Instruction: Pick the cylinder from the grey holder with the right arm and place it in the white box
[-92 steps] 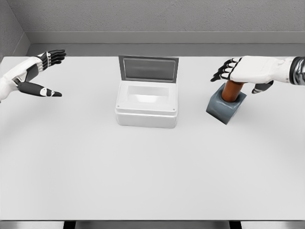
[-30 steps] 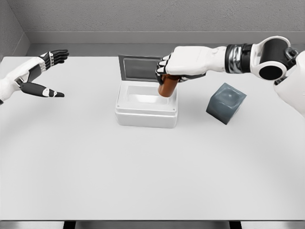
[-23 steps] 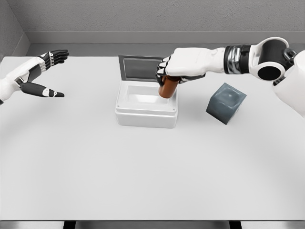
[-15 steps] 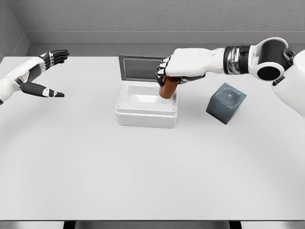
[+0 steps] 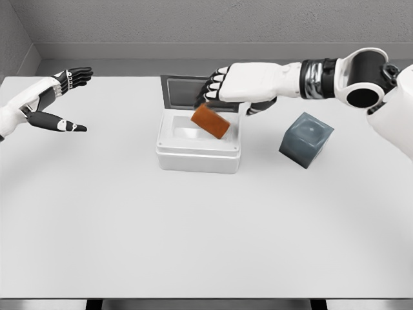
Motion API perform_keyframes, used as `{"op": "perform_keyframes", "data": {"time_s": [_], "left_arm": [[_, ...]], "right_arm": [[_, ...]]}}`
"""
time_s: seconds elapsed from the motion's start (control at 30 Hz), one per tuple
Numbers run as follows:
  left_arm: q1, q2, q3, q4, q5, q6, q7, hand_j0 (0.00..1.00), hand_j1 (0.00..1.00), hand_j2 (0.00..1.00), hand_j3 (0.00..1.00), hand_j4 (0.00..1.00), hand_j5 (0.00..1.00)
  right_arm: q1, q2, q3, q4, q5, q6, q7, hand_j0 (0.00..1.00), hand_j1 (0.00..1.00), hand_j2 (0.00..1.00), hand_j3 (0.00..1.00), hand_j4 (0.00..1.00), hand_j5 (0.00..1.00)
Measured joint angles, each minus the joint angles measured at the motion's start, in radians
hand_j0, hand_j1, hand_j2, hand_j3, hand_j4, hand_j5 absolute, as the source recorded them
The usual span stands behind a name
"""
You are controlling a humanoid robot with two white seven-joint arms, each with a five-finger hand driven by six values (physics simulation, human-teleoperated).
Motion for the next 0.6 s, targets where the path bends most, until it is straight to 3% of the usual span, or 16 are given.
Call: {"op": "perform_keyframes", "data": {"time_s": [0.13, 0.27, 0.4, 0.5, 0.6], "left_arm": [[0.0, 0.001, 0.0, 0.0, 0.0, 0.0, 0.0, 1.0, 1.0, 1.0, 1.0, 1.0, 1.0], [-0.031, -0.006, 0.0, 0.0, 0.002, 0.003, 0.0, 1.0, 1.0, 1.0, 1.0, 1.0, 1.0], [-0.167, -0.156, 0.004, 0.074, -0.031, 0.058, 0.0, 1.0, 1.0, 1.0, 1.0, 1.0, 1.0], [-0.169, -0.282, 0.021, 0.163, -0.129, 0.078, 0.0, 1.0, 1.0, 1.0, 1.0, 1.0, 1.0], [-0.166, -0.339, 0.033, 0.239, -0.188, 0.058, 0.0, 1.0, 1.0, 1.0, 1.0, 1.0, 1.0]], "right_arm": [[0.043, -0.086, -0.105, -0.038, -0.055, 0.0, 0.0, 1.0, 1.0, 1.0, 1.0, 1.0, 1.0], [0.222, -0.226, -0.263, -0.049, -0.107, -0.001, 0.0, 1.0, 1.0, 1.0, 1.0, 1.0, 1.0], [0.321, -0.344, -0.329, -0.046, -0.12, -0.001, 0.0, 1.0, 1.0, 1.0, 1.0, 1.0, 1.0], [0.336, -0.393, -0.366, -0.041, -0.125, 0.0, 0.0, 1.0, 1.0, 1.0, 1.0, 1.0, 1.0], [0.336, -0.419, -0.38, -0.04, -0.127, 0.0, 0.0, 1.0, 1.0, 1.0, 1.0, 1.0, 1.0]]}}
